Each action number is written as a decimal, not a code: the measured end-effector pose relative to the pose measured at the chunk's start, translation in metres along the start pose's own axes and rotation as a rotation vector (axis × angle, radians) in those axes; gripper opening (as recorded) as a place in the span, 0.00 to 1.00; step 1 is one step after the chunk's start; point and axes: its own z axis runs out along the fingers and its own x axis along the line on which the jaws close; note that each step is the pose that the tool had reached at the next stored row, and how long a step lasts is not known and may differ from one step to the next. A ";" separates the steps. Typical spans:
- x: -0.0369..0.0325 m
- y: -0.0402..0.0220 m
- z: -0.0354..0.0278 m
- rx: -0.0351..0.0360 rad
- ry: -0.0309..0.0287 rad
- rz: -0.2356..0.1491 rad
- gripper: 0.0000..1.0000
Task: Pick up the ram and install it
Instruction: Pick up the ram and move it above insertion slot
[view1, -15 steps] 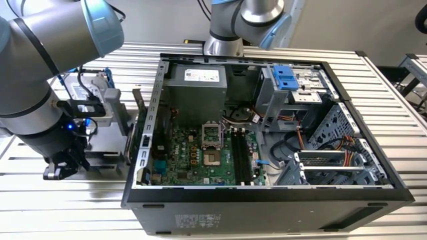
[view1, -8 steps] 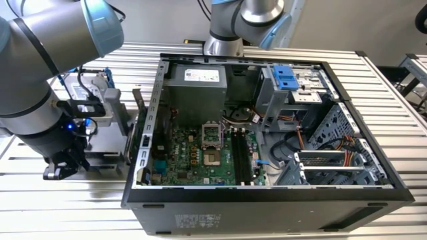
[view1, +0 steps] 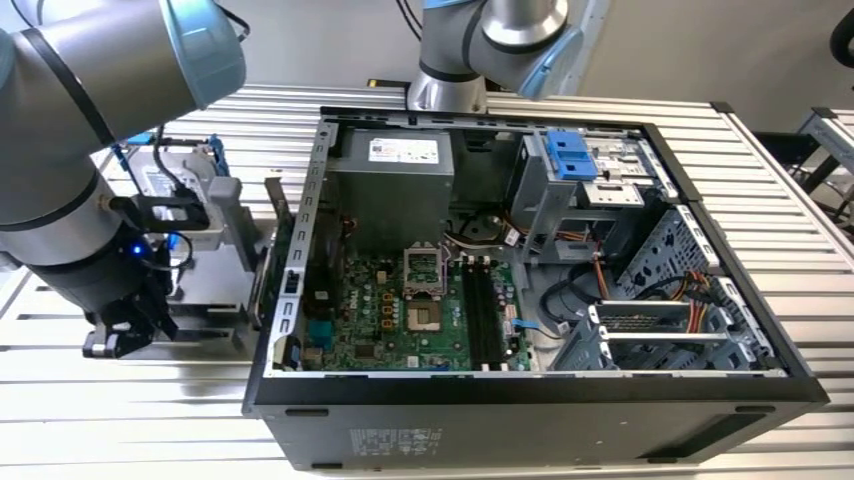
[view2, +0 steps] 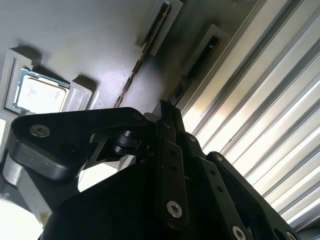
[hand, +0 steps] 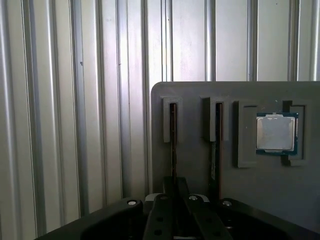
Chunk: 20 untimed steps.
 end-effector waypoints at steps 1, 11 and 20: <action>-0.0001 0.0000 -0.0029 0.0000 0.0004 0.000 0.00; -0.0012 0.0006 -0.0254 0.0001 0.0040 0.000 0.00; -0.0019 0.0008 -0.0416 0.0002 0.0040 0.000 0.00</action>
